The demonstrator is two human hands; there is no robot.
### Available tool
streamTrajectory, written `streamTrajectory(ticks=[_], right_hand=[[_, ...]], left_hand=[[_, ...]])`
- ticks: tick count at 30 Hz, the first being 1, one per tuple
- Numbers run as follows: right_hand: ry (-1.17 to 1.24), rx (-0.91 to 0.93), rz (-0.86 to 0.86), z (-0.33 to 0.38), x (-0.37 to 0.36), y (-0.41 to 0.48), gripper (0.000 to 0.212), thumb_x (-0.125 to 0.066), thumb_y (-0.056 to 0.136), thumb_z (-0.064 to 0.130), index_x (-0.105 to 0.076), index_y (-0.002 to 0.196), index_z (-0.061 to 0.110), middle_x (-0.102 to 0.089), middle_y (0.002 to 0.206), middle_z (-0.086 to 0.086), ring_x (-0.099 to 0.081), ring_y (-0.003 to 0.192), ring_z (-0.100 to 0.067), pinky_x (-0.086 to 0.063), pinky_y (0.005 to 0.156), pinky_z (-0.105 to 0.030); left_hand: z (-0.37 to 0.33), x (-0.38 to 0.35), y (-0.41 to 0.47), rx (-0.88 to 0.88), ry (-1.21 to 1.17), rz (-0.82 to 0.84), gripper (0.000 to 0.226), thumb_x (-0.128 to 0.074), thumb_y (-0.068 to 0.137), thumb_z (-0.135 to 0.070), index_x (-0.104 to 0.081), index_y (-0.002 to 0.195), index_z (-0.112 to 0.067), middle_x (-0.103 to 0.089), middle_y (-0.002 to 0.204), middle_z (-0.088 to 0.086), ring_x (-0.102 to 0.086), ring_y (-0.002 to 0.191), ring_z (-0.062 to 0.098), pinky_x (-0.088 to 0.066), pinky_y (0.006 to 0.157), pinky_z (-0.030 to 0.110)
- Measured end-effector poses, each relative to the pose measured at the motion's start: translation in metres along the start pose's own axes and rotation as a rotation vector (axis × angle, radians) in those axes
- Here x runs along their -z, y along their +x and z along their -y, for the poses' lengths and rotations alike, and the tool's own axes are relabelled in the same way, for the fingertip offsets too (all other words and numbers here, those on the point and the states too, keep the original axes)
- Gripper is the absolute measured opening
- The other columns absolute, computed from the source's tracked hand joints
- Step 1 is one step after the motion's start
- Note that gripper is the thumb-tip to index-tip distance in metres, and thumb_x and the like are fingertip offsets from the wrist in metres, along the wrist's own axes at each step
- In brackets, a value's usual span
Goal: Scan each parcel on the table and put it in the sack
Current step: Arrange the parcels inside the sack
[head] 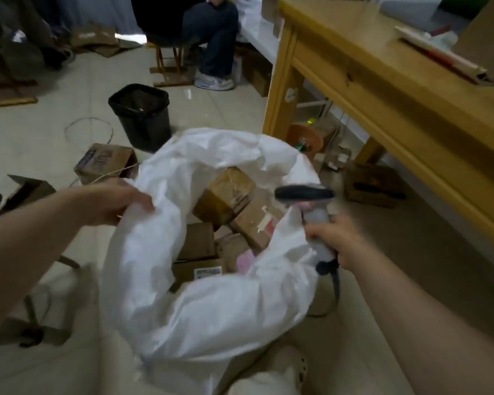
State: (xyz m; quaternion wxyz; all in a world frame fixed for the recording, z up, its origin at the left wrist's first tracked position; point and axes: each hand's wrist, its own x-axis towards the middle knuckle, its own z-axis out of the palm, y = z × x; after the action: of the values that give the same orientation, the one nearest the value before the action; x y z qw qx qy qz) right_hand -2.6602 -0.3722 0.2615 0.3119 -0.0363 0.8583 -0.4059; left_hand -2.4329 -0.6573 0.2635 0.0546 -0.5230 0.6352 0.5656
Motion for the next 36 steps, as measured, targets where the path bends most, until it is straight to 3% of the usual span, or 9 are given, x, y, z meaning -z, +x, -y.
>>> streamTrajectory(ticks=[3, 6, 9, 13, 18, 24, 28, 32, 36], right_hand=[[-0.052, -0.024, -0.038, -0.021, -0.011, 0.012, 0.027, -0.070, 0.075, 0.004, -0.063, 0.101, 0.002, -0.066, 0.094, -0.016, -0.064, 0.083, -0.030, -0.056, 0.071, -0.040], [0.035, 0.019, -0.149, -0.013, -0.008, 0.025, 0.021, -0.069, 0.078, 0.006, -0.056, 0.094, 0.006, -0.061, 0.098, -0.012, -0.059, 0.090, -0.028, -0.052, 0.081, -0.039], [0.151, 0.064, -0.184, -0.003, 0.001, 0.021, 0.023, -0.068, 0.081, 0.007, -0.049, 0.092, 0.011, -0.055, 0.093, -0.007, -0.056, 0.092, -0.027, -0.050, 0.085, -0.040], [0.294, 0.099, -0.130, -0.017, -0.001, -0.002, 0.024, -0.067, 0.080, 0.003, -0.049, 0.076, 0.019, -0.054, 0.080, 0.001, -0.056, 0.074, -0.016, -0.050, 0.064, -0.030], [0.350, -0.167, -0.028, -0.078, -0.043, 0.006, 0.037, -0.069, 0.074, 0.004, -0.058, 0.109, 0.007, -0.062, 0.102, -0.013, -0.061, 0.085, -0.029, -0.051, 0.063, -0.032], [0.210, -0.395, 0.247, -0.119, -0.108, 0.018, 0.043, -0.065, 0.074, 0.002, -0.054, 0.115, 0.006, -0.057, 0.103, -0.016, -0.056, 0.093, -0.030, -0.050, 0.068, -0.036], [0.148, -0.335, 0.346, -0.118, -0.111, 0.029, 0.035, -0.064, 0.075, -0.003, -0.057, 0.109, 0.005, -0.058, 0.099, -0.012, -0.059, 0.089, -0.025, -0.056, 0.081, -0.037], [0.020, -0.279, 0.441, -0.113, -0.090, 0.040, 0.039, -0.064, 0.076, -0.002, -0.057, 0.114, 0.004, -0.061, 0.101, -0.013, -0.061, 0.081, -0.023, -0.051, 0.049, -0.022], [-0.105, -0.095, 0.122, -0.099, -0.074, 0.083, 0.032, -0.069, 0.074, 0.013, -0.066, 0.105, 0.005, -0.064, 0.089, -0.013, -0.061, 0.074, -0.025, -0.055, 0.067, -0.035]], left_hand=[[0.020, -0.021, 0.020, -0.038, 0.251, -0.276, 0.038, -0.080, 0.070, -0.002, -0.059, 0.100, 0.003, -0.060, 0.100, 0.019, -0.059, 0.078, 0.028, -0.050, 0.065, 0.035], [0.014, -0.021, 0.032, -0.262, 0.602, -0.551, 0.011, -0.063, 0.086, -0.010, -0.060, 0.093, -0.001, -0.056, 0.089, 0.015, -0.052, 0.078, 0.029, -0.044, 0.070, 0.037], [0.004, -0.018, 0.037, -0.421, 0.593, -0.654, 0.010, -0.054, 0.093, -0.016, -0.055, 0.087, -0.009, -0.052, 0.082, 0.013, -0.045, 0.076, 0.026, -0.034, 0.070, 0.037], [0.002, -0.027, 0.043, -0.511, 0.336, -0.693, 0.020, -0.059, 0.092, -0.022, -0.066, 0.100, -0.005, -0.058, 0.087, 0.012, -0.052, 0.082, 0.026, -0.037, 0.073, 0.035], [0.059, -0.041, 0.066, -0.046, -0.321, -0.483, 0.086, -0.075, 0.065, -0.064, -0.052, 0.132, -0.015, -0.058, 0.121, 0.001, -0.057, 0.104, 0.026, -0.047, 0.086, 0.042], [0.187, -0.157, 0.055, 0.709, -0.843, -0.083, 0.087, -0.066, 0.075, -0.064, -0.037, 0.141, -0.014, -0.043, 0.140, 0.022, -0.050, 0.116, 0.043, -0.047, 0.091, 0.049], [0.198, -0.205, 0.065, 0.639, -1.242, -0.053, 0.087, -0.075, 0.069, -0.059, -0.041, 0.136, -0.016, -0.052, 0.133, 0.016, -0.055, 0.117, 0.035, -0.049, 0.097, 0.045], [0.213, -0.193, 0.091, 0.533, -0.863, -0.259, 0.066, -0.084, 0.066, -0.037, -0.057, 0.119, -0.007, -0.066, 0.110, 0.014, -0.066, 0.095, 0.032, -0.053, 0.068, 0.035], [0.220, -0.152, 0.082, 0.442, -0.334, -0.546, 0.029, -0.064, 0.089, -0.013, -0.061, 0.101, 0.013, -0.064, 0.097, 0.027, -0.063, 0.098, 0.042, -0.046, 0.079, 0.038]])
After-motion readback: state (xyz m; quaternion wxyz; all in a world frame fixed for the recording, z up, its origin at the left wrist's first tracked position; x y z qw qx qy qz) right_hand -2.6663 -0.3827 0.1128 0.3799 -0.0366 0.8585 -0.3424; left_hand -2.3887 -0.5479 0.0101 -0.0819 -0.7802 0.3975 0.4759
